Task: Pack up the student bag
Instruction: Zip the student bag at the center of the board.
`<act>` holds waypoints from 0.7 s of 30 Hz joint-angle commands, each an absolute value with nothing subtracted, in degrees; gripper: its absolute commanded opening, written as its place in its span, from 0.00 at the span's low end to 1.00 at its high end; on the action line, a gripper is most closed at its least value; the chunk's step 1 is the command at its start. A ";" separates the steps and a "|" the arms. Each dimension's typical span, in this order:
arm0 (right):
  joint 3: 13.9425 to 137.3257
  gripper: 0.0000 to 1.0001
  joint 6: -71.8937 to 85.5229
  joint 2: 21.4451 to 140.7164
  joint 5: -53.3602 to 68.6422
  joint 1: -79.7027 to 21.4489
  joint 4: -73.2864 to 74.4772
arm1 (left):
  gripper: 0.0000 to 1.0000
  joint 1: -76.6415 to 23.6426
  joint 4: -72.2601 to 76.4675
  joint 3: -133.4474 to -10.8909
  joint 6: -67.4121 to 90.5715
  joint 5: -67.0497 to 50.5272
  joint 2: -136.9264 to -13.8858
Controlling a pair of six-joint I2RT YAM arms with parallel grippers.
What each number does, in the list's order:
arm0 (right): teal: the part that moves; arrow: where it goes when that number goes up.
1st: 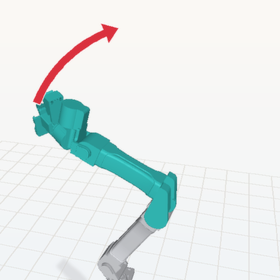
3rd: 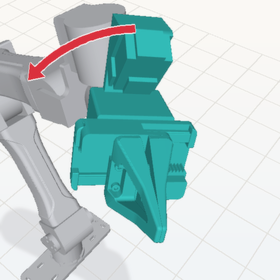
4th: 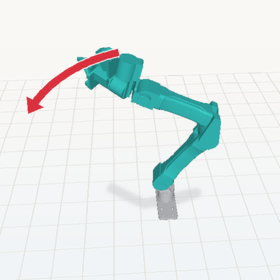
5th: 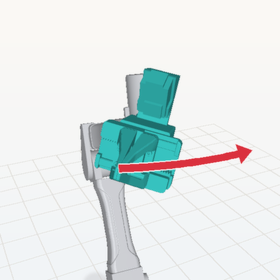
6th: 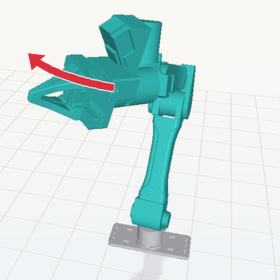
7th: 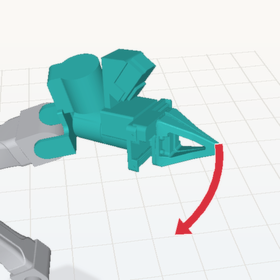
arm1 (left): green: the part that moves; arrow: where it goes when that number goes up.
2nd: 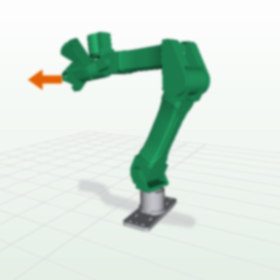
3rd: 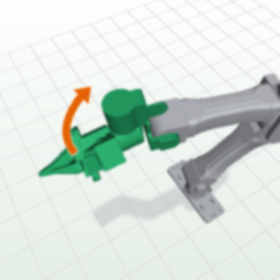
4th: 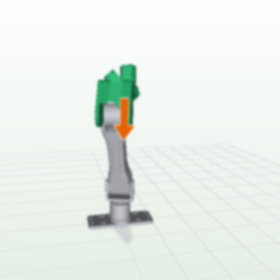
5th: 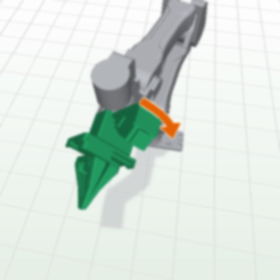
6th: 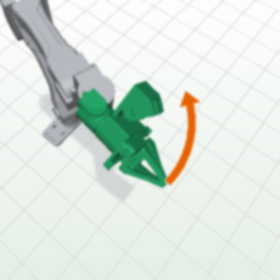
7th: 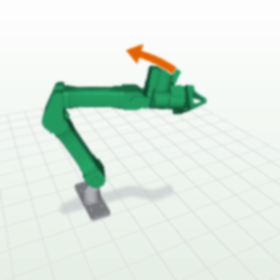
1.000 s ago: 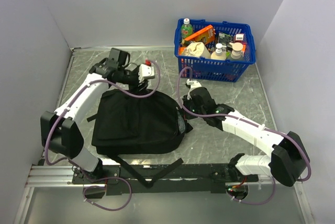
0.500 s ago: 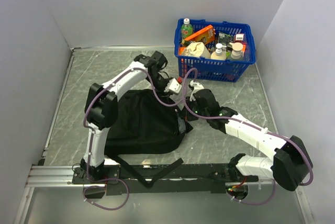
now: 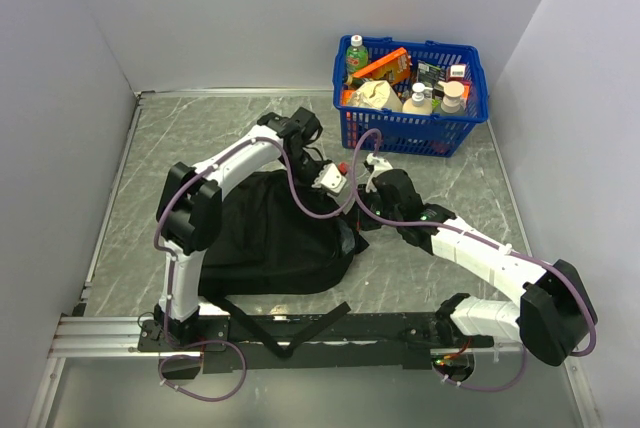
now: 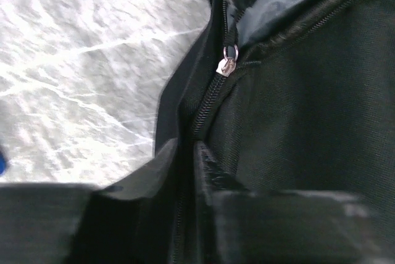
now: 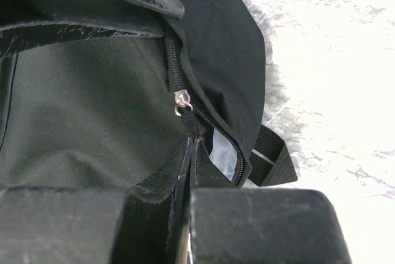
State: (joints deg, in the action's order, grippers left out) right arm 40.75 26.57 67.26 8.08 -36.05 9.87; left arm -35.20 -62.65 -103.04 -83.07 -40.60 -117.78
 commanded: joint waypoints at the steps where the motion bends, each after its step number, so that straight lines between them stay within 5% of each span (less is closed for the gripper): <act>1: 41.04 0.00 26.54 65.57 8.26 -35.33 8.17 | 0.12 -36.39 -59.34 -103.09 -80.34 -42.45 -114.79; 3: 41.31 0.00 26.63 65.57 8.26 -35.33 8.09 | 0.01 -36.47 -58.10 -103.10 -78.58 -42.01 -114.70; 21: 45.26 0.00 25.14 65.04 4.57 -34.81 16.26 | 0.01 -30.24 -37.89 -102.04 -59.07 -29.98 -114.78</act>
